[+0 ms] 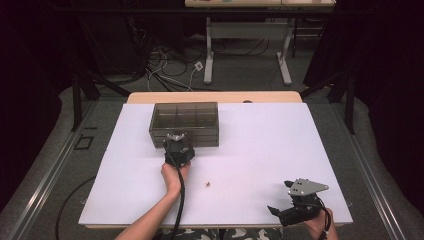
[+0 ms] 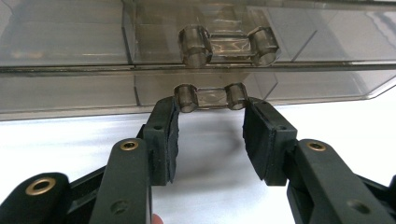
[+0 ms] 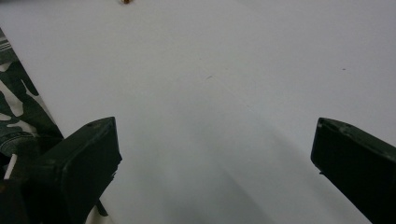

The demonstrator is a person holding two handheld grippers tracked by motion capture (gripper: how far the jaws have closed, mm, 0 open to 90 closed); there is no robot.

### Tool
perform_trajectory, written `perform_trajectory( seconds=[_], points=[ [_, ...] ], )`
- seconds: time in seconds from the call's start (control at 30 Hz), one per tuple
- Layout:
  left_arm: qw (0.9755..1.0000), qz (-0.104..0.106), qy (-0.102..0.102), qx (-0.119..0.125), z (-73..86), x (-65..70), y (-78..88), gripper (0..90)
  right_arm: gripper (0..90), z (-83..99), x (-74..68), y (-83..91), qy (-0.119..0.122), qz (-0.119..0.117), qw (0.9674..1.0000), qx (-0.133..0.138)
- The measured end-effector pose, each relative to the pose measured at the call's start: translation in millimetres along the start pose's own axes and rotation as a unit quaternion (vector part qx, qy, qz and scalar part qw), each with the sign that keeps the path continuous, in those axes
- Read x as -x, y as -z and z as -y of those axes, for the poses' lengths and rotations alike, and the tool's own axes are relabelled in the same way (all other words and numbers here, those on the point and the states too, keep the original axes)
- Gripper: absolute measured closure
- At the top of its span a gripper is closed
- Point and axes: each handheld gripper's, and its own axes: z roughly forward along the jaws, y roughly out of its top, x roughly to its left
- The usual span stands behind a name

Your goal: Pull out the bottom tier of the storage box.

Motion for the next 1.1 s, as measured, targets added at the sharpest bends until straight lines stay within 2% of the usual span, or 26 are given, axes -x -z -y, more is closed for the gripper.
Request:
perform_trajectory(
  seconds=[1.1],
  points=[
    [1.0000,0.009,0.000,-0.002,2.5,-0.3,3.1,56.4,0.5,0.3,0.9,2.0,0.000,-0.001,1.0000,-0.001]
  ],
)
